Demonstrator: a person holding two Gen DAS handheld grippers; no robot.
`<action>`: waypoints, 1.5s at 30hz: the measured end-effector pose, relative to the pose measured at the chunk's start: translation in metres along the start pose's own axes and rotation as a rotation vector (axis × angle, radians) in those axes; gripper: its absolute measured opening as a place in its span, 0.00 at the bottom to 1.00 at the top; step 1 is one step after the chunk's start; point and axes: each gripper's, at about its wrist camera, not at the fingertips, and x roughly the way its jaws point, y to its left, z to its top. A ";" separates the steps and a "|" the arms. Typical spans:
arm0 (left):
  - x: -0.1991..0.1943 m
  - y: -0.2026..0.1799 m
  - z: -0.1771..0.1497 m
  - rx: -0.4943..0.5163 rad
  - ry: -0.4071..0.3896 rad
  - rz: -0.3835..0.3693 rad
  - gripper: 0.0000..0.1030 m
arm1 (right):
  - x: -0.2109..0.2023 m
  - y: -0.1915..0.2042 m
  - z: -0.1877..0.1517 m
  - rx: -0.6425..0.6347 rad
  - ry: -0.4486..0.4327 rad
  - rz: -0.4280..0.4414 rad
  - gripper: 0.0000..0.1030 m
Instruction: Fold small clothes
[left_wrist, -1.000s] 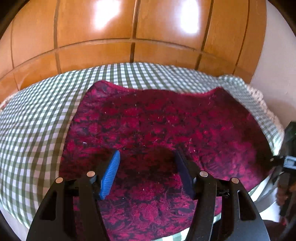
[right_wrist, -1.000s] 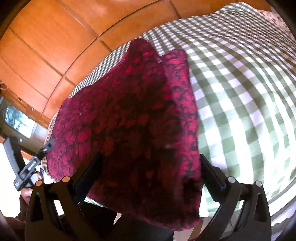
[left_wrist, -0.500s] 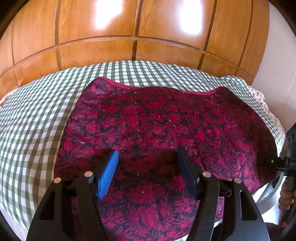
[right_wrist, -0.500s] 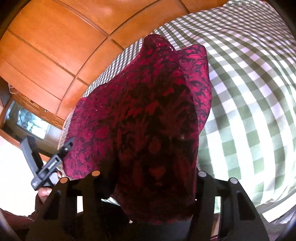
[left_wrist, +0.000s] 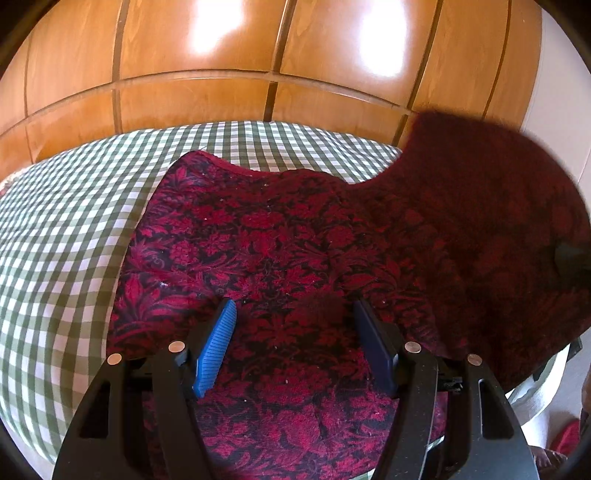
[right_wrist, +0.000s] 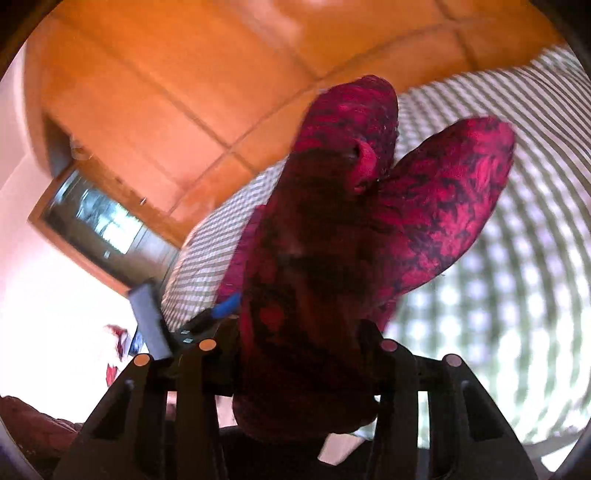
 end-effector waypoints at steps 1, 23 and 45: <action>-0.003 0.003 0.001 -0.009 -0.002 -0.009 0.63 | 0.007 0.010 0.001 -0.025 0.008 0.002 0.42; -0.090 0.110 0.055 -0.296 -0.110 -0.486 0.73 | 0.140 0.145 -0.076 -0.723 0.148 -0.302 0.43; -0.038 0.075 0.078 -0.101 0.105 -0.209 0.18 | 0.051 0.047 -0.014 -0.325 0.112 0.075 0.58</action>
